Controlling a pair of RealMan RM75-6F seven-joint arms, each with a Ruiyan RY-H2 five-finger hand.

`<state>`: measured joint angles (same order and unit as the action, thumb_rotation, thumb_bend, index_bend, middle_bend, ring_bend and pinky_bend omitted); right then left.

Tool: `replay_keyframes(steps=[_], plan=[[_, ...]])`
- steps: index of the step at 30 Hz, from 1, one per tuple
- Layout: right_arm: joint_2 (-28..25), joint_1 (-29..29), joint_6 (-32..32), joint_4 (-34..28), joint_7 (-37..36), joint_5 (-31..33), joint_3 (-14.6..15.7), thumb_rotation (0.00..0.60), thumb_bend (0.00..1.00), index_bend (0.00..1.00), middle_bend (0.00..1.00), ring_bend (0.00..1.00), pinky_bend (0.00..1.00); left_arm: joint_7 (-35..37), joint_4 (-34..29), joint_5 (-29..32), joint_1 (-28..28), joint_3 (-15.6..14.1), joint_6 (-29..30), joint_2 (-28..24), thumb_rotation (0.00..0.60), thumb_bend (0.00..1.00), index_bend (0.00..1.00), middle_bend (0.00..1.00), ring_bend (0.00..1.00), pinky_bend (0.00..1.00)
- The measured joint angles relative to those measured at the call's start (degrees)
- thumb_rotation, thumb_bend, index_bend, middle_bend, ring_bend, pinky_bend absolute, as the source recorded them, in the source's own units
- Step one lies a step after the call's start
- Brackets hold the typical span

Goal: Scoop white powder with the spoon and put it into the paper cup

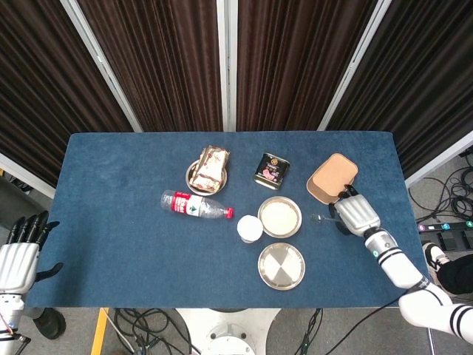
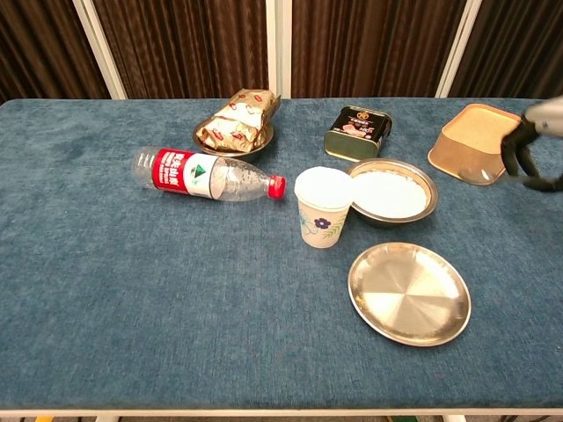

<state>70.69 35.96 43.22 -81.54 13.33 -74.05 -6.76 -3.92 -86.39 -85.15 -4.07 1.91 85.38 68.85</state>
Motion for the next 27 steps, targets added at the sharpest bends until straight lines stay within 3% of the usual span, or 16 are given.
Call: replay_keyframes(steps=[7, 13, 19, 27], plan=[[-1.77, 9.75, -10.66, -2.20, 4.38, 3.43, -2.21, 0.600, 0.37, 0.60, 0.60, 0.22, 0.06, 0.56, 0.11, -0.14, 0.38, -0.19, 0.42, -0.15, 0.600, 0.03, 0.25, 0.16, 0.10, 0.06], [0.74, 19.19, -18.23, 0.51, 12.16, 8.98, -1.10, 0.600, 0.37, 0.60, 0.60, 0.22, 0.05, 0.86, 0.33, -0.26, 0.63, -0.27, 0.80, -0.12, 0.600, 0.03, 0.25, 0.16, 0.10, 0.06], [3.56, 25.97, -20.27, 2.92, 19.48, 16.02, 4.09, 0.600, 0.37, 0.60, 0.60, 0.22, 0.03, 1.51, 0.91, -0.41, 0.60, -0.23, 0.81, 0.06, 0.600, 0.03, 0.25, 0.16, 0.10, 0.06], [6.12, 30.81, -17.17, 3.38, 26.44, 24.89, 11.65, 0.600, 0.38, 0.61, 0.60, 0.22, 0.02, 2.59, 1.74, -0.29, 0.64, -0.23, 0.62, 0.37, 0.600, 0.03, 0.25, 0.16, 0.10, 0.06]])
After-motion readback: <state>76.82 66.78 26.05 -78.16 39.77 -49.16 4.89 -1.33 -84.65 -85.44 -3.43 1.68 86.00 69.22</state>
